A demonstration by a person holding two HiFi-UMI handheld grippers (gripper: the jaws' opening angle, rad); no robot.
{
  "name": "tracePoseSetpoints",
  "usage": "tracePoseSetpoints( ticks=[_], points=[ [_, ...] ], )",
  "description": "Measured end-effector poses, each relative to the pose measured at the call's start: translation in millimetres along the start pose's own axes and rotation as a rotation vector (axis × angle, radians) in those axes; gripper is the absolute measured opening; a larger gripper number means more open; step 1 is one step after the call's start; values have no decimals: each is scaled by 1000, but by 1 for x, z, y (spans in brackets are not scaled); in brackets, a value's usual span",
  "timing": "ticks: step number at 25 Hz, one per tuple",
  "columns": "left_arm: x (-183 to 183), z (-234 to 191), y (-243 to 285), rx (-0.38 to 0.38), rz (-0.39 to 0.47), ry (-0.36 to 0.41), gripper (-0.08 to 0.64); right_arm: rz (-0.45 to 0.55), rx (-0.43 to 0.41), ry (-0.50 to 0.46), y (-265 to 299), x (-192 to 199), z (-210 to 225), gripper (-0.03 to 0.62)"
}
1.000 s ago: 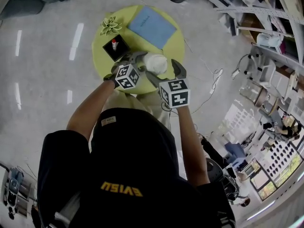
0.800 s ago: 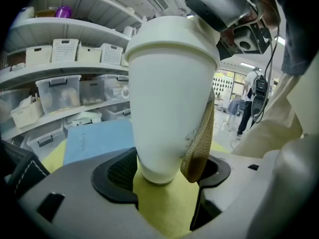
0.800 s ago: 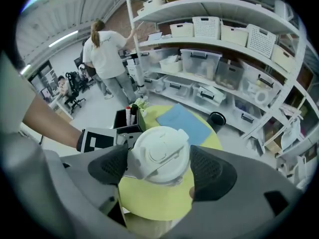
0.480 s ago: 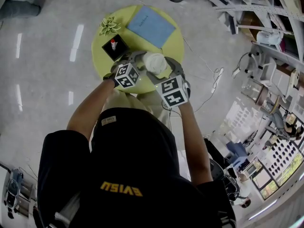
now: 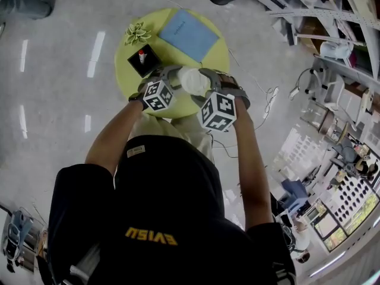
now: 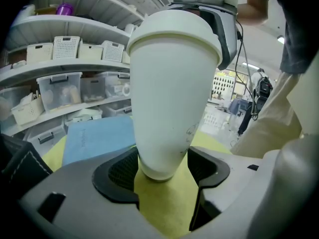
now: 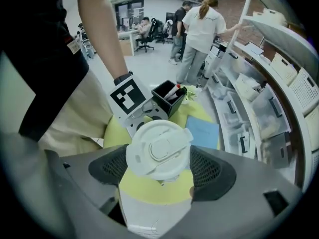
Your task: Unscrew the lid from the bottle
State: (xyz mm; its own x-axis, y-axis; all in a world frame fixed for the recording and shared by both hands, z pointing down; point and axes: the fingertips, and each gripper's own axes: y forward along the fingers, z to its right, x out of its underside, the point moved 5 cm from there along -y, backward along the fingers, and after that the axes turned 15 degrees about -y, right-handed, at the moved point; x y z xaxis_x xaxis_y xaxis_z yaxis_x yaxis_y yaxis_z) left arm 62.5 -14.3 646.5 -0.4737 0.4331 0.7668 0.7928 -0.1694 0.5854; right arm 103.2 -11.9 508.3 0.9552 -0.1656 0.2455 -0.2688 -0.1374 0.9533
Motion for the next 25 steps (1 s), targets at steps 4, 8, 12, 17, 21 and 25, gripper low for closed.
tracePoseSetpoints(
  ticks=[4, 8, 12, 17, 21, 25],
  points=[
    [3, 1, 2, 12, -13, -4, 320, 74, 42, 224, -7, -1, 2, 448],
    [6, -3, 3, 9, -21, -4, 313, 120, 204, 512, -14, 5, 9, 445],
    [10, -4, 4, -4, -54, 3, 293, 96, 292, 738, -13, 8, 2, 443],
    [15, -6, 3, -13, -61, -2, 284, 95, 311, 863, -3, -1, 1, 443],
    [10, -2, 2, -19, -50, 16, 293, 54, 304, 806, 1, 3, 4, 442],
    [-8, 4, -2, -19, -6, 46, 338, 62, 254, 781, 3, 6, 8, 443]
  ],
)
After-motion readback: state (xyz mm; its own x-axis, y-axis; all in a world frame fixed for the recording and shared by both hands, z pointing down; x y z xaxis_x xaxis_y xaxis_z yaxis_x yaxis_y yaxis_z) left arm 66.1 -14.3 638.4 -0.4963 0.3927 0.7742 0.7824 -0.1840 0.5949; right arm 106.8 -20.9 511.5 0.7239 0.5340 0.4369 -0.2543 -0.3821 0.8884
